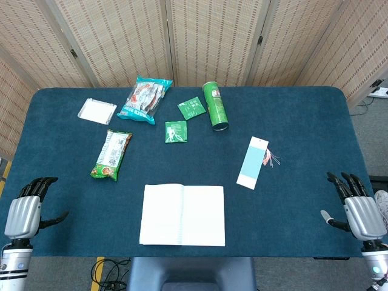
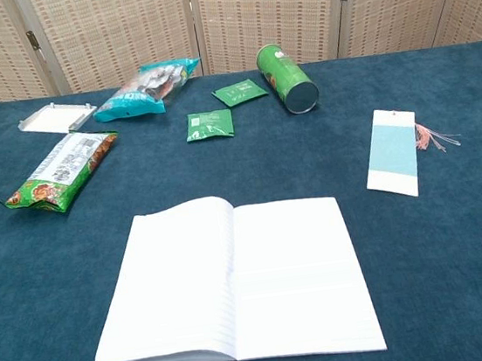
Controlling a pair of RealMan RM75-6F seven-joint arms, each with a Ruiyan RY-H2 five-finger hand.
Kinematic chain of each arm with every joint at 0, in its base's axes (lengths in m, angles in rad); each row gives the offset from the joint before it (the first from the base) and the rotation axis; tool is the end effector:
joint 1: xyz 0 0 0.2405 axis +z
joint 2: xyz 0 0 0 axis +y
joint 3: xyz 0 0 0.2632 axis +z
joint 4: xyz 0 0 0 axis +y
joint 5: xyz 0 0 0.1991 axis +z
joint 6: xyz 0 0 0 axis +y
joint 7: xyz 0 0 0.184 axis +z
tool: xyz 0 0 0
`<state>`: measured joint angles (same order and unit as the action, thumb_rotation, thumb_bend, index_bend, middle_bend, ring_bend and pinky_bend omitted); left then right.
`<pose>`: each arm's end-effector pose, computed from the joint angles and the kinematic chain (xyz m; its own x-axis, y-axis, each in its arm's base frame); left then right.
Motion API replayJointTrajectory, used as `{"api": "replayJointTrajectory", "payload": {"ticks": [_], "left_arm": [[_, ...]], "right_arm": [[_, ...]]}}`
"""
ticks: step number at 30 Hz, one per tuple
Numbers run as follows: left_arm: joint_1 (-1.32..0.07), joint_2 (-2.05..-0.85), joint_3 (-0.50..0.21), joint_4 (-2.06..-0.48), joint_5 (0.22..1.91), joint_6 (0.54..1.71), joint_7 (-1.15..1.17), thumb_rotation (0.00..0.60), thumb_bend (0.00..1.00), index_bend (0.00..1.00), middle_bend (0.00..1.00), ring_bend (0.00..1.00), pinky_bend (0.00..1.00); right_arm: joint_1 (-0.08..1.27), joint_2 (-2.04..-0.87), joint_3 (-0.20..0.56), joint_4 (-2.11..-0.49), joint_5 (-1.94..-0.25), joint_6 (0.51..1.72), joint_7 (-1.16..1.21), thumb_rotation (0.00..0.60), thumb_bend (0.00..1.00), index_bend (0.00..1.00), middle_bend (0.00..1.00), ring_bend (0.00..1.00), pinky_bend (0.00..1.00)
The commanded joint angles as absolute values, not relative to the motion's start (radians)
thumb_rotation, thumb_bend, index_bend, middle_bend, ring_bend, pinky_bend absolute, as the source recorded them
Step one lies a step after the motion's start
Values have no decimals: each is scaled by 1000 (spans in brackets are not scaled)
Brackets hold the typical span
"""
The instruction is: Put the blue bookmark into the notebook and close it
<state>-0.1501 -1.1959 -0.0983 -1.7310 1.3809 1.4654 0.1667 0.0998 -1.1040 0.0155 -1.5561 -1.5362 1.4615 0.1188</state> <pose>-0.2848 0.2459 0.1482 0.3534 -0.0177 0.9353 0.9352 0.0294 -0.3528 -0.3206 -0.2192 0.1702 0.3566 -0.0535 0.9327 -0.9339 -0.0476 0.3543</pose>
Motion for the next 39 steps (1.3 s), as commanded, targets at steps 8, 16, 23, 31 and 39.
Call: {"api": "replayJointTrajectory", "payload": {"ticks": [8,16,23,31,39], "left_arm": [[-150,-1191,-98,-1744,1385,1464,173,600,168,223,229,167,228],[-145,-1184,-93,-1751,1391,1467,170,600,168,223,229,167,228],[-134,-1171,-88,-1760,1388,1473,163,600,167,223,229,167,228],[-125,-1166,-85,-1760,1387,1478,155,600,167,223,229,167,228],[-123,-1160,-86,-1754,1377,1470,146,600,167,223,229,167,228]], "right_arm": [[112,-1097,16,-1543,-1553,1443,120,600,186,11,201,76,57],[222,-1112,46,-1475,-1595,1335,10,600,185,12,201,76,69],[390,-1130,67,-1409,-1637,1145,19,600,186,57,203,76,82],[564,-1214,70,-1270,-1683,969,24,600,186,84,203,76,82],[686,-1328,21,-1104,-1775,909,23,600,184,90,195,76,83]]}}
